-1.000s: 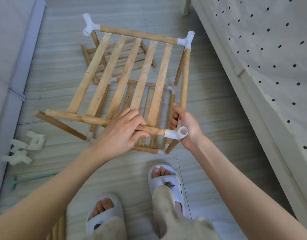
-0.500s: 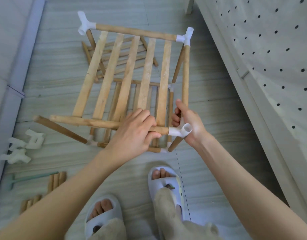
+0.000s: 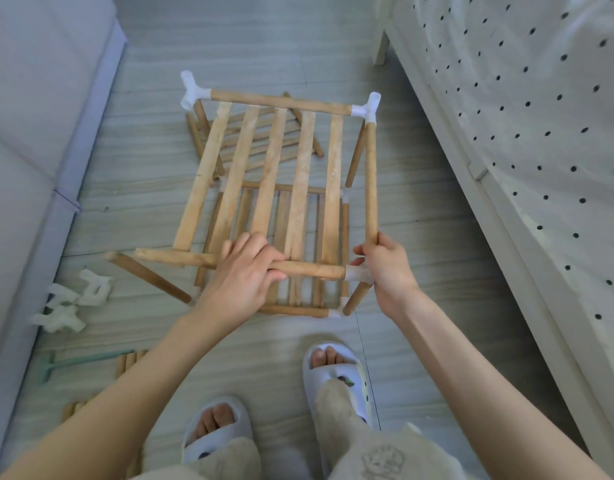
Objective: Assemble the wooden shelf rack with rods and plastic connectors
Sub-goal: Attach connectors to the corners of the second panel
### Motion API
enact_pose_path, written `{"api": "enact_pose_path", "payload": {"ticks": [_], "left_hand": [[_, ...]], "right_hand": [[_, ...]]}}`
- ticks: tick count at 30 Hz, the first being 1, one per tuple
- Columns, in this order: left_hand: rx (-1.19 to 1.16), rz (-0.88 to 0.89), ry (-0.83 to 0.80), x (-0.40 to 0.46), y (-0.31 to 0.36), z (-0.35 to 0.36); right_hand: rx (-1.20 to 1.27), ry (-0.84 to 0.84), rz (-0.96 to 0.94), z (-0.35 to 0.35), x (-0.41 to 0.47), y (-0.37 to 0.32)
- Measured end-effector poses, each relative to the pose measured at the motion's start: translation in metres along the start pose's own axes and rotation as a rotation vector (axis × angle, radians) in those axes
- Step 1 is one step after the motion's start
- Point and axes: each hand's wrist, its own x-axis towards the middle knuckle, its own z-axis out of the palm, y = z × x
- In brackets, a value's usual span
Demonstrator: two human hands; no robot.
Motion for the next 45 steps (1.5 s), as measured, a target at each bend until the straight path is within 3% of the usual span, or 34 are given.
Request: {"api": "enact_pose_path", "payload": {"ticks": [7, 11, 15, 18, 22, 26, 29, 37, 42, 45], "left_hand": [[-0.081, 0.026, 0.022, 0.014, 0.026, 0.013], [-0.065, 0.063, -0.008, 0.023, 0.038, 0.019], [-0.043, 0.050, -0.087, 0.011, 0.023, 0.007], [-0.061, -0.025, -0.127, -0.011, 0.010, -0.008], [-0.034, -0.071, -0.135, -0.040, -0.002, -0.033], [0.017, -0.098, -0.070, -0.077, -0.021, -0.063], [0.051, -0.238, 0.043, -0.107, -0.050, -0.074], [-0.086, -0.758, -0.180, -0.166, -0.161, -0.023], [-0.027, -0.910, -0.345, -0.167, -0.240, 0.025], [0.062, -0.932, -0.364, -0.156, -0.282, 0.045]], "right_hand": [[-0.022, -0.011, -0.059, -0.022, 0.030, -0.016], [-0.056, 0.104, -0.091, -0.025, 0.045, -0.030], [-0.587, 0.253, -0.298, -0.020, 0.031, -0.023], [-1.096, 0.257, -0.440, -0.019, 0.010, -0.012], [-1.315, 0.063, -0.678, 0.008, -0.018, -0.012], [-1.294, -0.391, -0.842, 0.056, -0.041, -0.020], [-1.428, -0.556, -0.937, 0.092, -0.045, -0.023], [-1.700, -0.619, -1.198, 0.193, -0.024, -0.032], [-1.789, -0.588, -1.238, 0.222, 0.007, -0.027], [-1.794, -0.556, -1.272, 0.222, 0.018, -0.021]]}}
